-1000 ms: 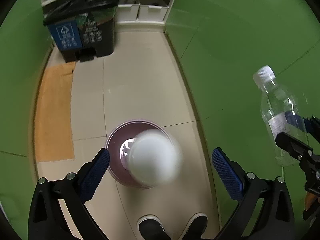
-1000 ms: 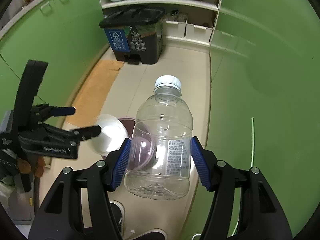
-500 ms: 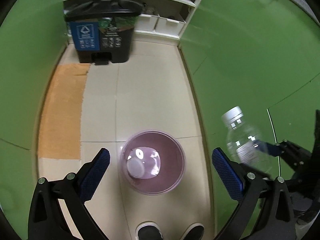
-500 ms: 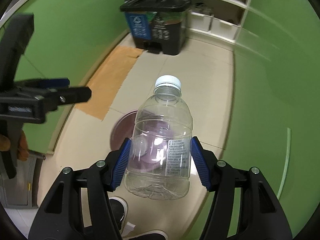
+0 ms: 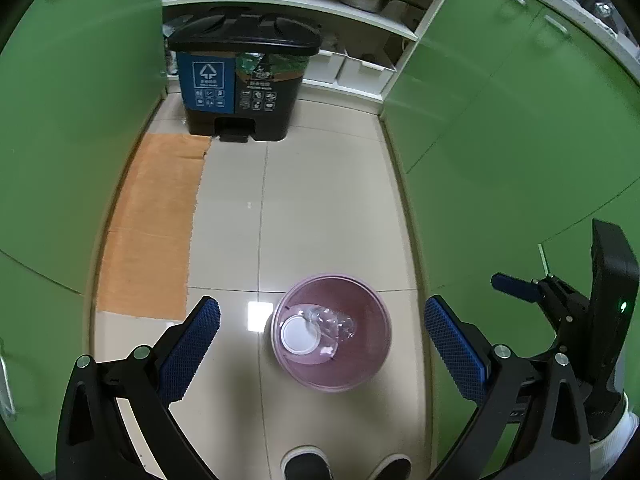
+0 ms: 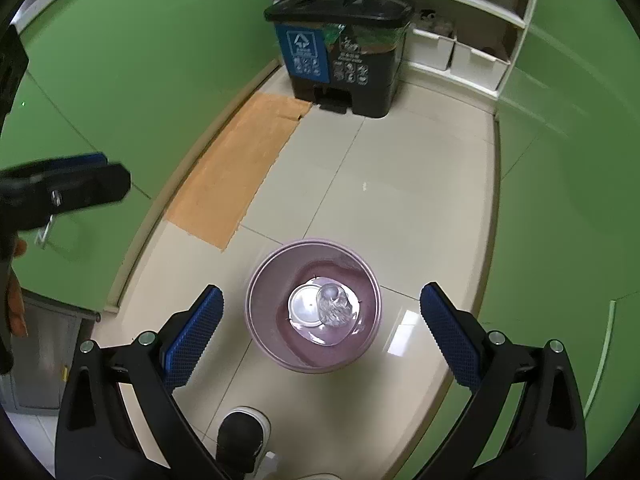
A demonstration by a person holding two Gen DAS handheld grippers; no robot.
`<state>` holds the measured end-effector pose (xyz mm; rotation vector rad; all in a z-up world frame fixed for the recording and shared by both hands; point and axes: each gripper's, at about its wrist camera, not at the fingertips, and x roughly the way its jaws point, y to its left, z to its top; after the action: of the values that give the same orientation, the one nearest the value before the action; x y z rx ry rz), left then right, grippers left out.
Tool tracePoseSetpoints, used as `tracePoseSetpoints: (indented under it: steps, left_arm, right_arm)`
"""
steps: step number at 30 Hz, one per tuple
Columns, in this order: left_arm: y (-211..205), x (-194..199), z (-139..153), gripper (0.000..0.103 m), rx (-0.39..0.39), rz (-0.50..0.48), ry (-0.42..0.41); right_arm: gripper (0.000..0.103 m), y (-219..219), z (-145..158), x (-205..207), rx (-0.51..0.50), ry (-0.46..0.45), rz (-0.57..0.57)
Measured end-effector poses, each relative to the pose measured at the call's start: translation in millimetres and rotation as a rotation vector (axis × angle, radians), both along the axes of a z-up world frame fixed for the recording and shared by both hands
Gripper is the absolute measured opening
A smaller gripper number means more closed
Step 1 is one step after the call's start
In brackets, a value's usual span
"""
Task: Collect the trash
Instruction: 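Move both tools back to the counter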
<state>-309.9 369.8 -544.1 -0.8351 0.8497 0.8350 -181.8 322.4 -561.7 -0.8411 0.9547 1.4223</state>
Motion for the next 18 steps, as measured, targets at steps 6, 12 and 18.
tracePoseSetpoints:
  steps: [6, 12, 18]
  left_arm:
    - [-17, 11, 71, 0.098, -0.009, -0.04, 0.009]
    - [-52, 32, 201, 0.098, 0.065, -0.107, 0.036]
    - [-92, 54, 328, 0.098, 0.113, -0.187, 0.029]
  right_arm:
    - [0.097, -21, 90, 15, 0.021, -0.006, -0.071]
    - [0.097, -61, 219, 27, 0.064, 0.0, -0.149]
    - [0.097, -120, 368, 38, 0.135, -0.029, -0.215]
